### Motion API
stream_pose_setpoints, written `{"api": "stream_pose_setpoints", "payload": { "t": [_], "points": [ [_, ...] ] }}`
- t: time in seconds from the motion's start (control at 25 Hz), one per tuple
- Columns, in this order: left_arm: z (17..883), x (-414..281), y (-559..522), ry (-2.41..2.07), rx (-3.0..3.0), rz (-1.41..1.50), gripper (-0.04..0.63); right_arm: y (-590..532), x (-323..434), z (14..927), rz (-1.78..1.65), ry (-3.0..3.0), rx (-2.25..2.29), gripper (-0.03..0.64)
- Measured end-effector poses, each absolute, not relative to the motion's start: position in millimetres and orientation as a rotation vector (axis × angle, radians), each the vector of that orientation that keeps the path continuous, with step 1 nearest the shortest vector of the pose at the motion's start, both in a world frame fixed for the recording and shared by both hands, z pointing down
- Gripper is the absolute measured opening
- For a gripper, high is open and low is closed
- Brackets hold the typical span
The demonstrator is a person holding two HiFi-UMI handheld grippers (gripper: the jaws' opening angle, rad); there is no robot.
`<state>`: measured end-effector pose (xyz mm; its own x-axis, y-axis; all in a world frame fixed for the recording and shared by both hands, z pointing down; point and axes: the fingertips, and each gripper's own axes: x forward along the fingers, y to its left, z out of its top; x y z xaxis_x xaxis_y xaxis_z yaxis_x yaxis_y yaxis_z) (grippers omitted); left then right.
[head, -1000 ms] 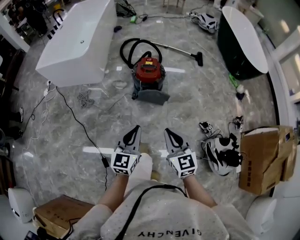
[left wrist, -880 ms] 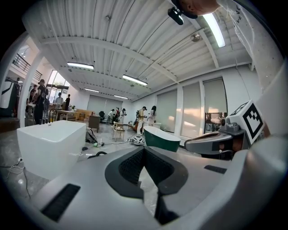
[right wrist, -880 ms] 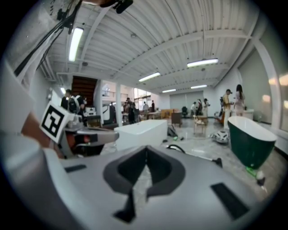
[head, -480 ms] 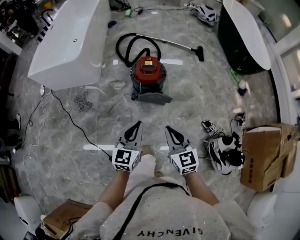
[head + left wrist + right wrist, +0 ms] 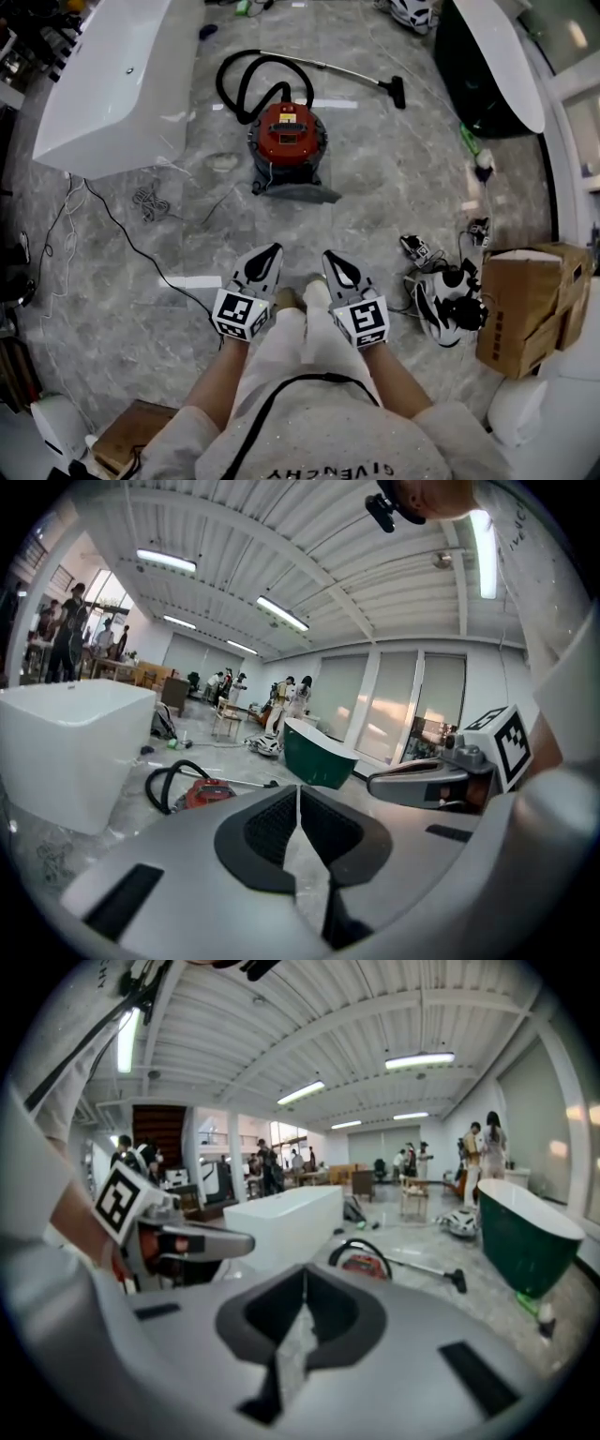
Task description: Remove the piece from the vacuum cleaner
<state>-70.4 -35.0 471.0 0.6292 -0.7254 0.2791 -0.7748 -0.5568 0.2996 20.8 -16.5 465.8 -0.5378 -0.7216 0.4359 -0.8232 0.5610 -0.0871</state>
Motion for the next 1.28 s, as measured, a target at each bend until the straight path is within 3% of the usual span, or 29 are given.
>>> {"api": "stream_pose_setpoints", "payload": {
  "t": [0.76, 1.04, 1.28],
  "points": [
    [590, -32, -119, -1.203, 2.309, 0.182, 0.023, -107, 16, 601, 0.464, -2.425, 0.956, 0.014],
    [645, -8, -134, -1.018, 2.406, 0.411, 0.025, -125, 13, 655, 0.552, -2.395, 0.889, 0.015],
    [681, -6, -149, -1.046, 2.34, 0.431, 0.032, -139, 14, 687, 0.562, -2.365, 0.826, 0.015]
  ]
}}
